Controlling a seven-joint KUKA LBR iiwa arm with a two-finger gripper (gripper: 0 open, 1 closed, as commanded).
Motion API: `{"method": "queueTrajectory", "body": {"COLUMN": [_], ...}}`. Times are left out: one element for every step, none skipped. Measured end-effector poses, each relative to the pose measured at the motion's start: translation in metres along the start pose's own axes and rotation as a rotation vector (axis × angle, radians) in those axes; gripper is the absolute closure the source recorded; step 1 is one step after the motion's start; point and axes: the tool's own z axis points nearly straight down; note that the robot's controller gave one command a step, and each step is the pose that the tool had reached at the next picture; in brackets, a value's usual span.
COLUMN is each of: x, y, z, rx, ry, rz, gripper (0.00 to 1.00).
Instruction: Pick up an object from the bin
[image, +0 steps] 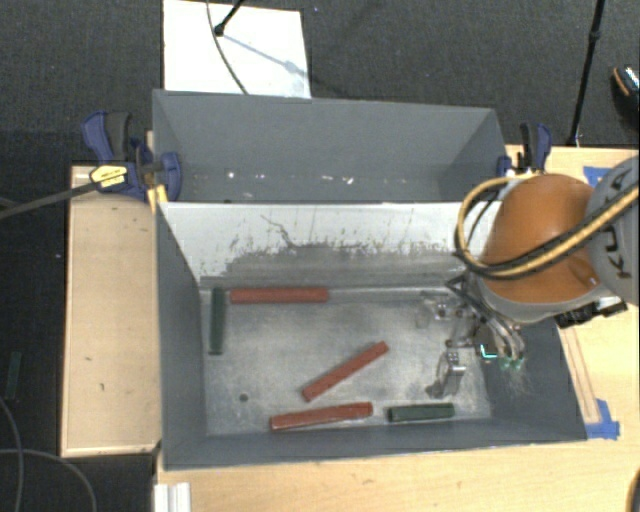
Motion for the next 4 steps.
{"method": "queueTrajectory", "body": {"x": [0.022, -0.018, -0.05, -0.069], "y": [0.068, 0.101, 0.088, 0.122], "z": [0.091, 0.06, 0.062, 0.093], "rx": [0.002, 0.0, 0.002, 0.001], "ry": [-0.017, -0.016, -0.012, -0.01], "rz": [-0.359, -0.366, -0.374, -0.702], "gripper": [0.0, 0.0, 0.0, 0.0]}}
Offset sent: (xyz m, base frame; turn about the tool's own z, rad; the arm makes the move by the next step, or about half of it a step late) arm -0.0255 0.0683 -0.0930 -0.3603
